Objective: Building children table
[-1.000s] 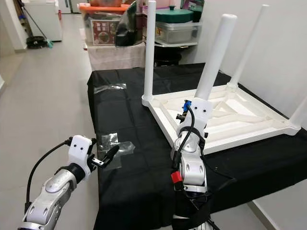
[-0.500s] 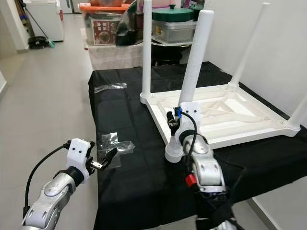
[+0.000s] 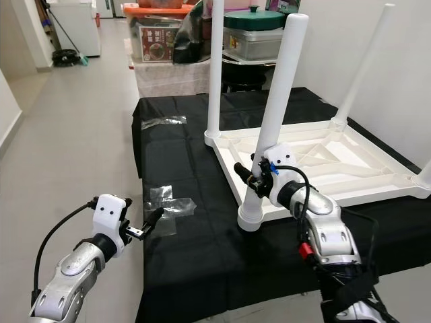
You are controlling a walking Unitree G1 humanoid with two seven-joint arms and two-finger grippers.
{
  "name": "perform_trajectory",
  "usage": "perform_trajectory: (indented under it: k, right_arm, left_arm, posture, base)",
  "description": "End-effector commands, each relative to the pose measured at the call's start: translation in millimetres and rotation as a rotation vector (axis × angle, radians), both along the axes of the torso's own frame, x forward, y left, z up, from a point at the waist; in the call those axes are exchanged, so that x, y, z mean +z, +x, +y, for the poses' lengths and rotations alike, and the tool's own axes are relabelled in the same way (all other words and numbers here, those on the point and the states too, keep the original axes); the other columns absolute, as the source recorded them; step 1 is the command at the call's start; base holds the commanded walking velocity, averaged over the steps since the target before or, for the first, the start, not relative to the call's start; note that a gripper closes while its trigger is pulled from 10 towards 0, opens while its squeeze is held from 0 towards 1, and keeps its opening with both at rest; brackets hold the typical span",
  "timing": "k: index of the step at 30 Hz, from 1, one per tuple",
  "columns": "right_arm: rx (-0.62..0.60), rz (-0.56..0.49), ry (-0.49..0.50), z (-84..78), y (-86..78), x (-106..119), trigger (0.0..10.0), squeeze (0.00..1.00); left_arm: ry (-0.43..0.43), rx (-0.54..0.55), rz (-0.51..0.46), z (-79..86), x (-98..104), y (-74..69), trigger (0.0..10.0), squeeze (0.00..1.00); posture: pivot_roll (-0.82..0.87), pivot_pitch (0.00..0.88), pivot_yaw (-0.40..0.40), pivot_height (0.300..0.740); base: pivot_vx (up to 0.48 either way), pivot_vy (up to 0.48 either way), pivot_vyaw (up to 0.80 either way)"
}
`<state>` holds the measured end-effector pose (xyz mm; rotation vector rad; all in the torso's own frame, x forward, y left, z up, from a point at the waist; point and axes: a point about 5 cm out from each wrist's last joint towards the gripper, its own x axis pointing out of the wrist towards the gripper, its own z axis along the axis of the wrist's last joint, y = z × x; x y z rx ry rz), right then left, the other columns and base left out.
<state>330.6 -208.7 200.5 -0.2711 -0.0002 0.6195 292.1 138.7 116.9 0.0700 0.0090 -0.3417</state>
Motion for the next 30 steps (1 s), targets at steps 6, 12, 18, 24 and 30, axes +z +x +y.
perform_trajectory:
  k: [6,12,18,24,30]
  right_arm:
    - [0.056,0.028,0.005,1.1,0.5,-12.2,8.4,0.0]
    - [0.095,0.023,0.063,1.0,-2.8,-11.3,0.0,0.0]
    - [-0.051,0.028,0.043,-7.0,4.8,-15.3,0.0,0.0]
    - [-1.022,0.058,0.121,-31.0,8.0,-45.6,0.0,0.0]
    - [-0.901,0.092,0.168,56.8,-12.4,-60.9,0.0,0.0]
  left_arm:
    - [0.02,-0.013,0.006,0.9,-1.9,-1.0,10.0,0.0]
    - [0.019,-0.02,0.006,-0.5,-1.6,-0.3,10.0,0.0]
    - [0.02,-0.025,0.006,-1.0,-1.5,-0.1,10.0,0.0]
    - [0.017,-0.018,0.008,-2.0,-1.8,0.3,10.0,0.0]
    - [0.023,-0.017,0.01,-1.6,-2.2,0.1,10.0,0.0]
  posture:
    - [0.05,0.0,-0.037,0.74]
    - [0.05,0.0,-0.032,0.74]
    - [0.04,0.0,-0.03,0.74]
    - [0.05,0.0,-0.038,0.74]
    - [0.05,0.0,-0.036,0.74]
  base:
    - [0.0,0.0,0.0]
    - [0.0,0.0,0.0]
    - [0.0,0.0,0.0]
    - [0.0,0.0,0.0]
    - [0.0,0.0,0.0]
